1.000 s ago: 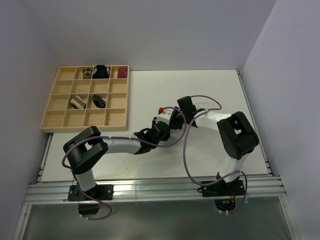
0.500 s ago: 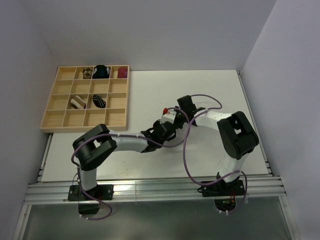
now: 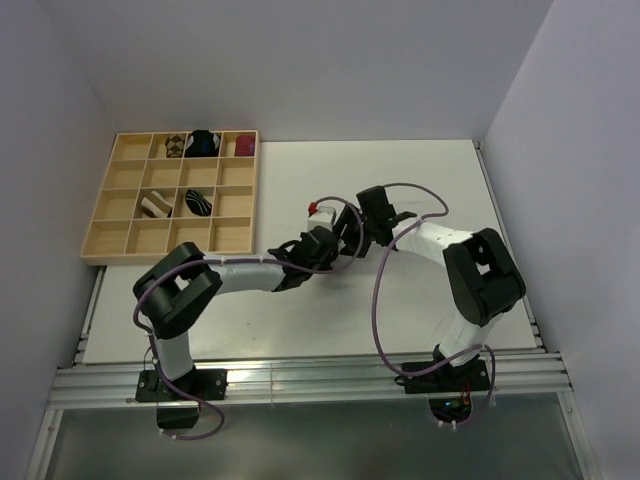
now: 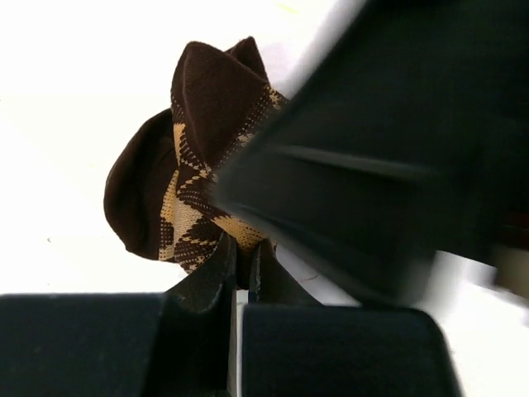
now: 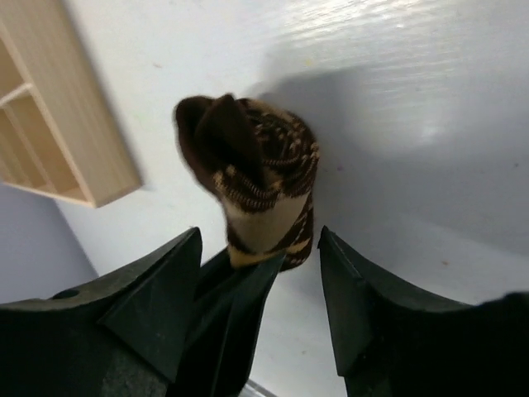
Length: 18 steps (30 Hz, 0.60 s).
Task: Roll the socks
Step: Roll the sock at the center of the board.
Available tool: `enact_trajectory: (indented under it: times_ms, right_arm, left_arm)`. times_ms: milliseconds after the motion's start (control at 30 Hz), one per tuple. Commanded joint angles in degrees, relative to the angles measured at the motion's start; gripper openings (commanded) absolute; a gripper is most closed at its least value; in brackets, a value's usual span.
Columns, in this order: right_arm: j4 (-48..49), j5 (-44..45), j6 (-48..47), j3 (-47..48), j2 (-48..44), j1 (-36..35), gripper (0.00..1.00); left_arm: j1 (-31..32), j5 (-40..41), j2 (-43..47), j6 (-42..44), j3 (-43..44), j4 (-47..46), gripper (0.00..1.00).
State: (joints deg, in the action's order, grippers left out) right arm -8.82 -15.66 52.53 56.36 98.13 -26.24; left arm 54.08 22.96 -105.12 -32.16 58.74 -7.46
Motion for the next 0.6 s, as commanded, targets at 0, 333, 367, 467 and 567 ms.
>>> enact_trajectory:
  times_ms: [0, 333, 367, 467, 567]
  right_arm:
    - [1.0, 0.8, -0.3, 2.5, -5.1, 0.0, 0.67]
    - [12.1, -0.2, 4.0, -4.8, -7.0, 1.1, 0.69]
    - [12.9, -0.2, 4.0, -5.3, -6.9, 1.1, 0.70]
    - [15.6, -0.9, 3.6, -6.8, -5.8, 1.0, 0.70]
    - [18.4, -2.2, 3.5, -7.7, -4.4, 0.8, 0.70]
  left_arm:
    - [-4.0, -10.3, 1.8, -5.7, -2.8, 1.8, 0.00]
    - [-14.7, -34.5, 4.0, -19.9, -10.7, -9.2, 0.00]
    - [-16.3, -37.6, 4.0, -22.0, -11.2, -10.2, 0.00]
    - [-18.0, -40.4, 3.7, -25.0, -12.6, -12.6, 0.00]
    - [-19.4, -42.2, 3.2, -26.3, -12.5, -12.5, 0.00]
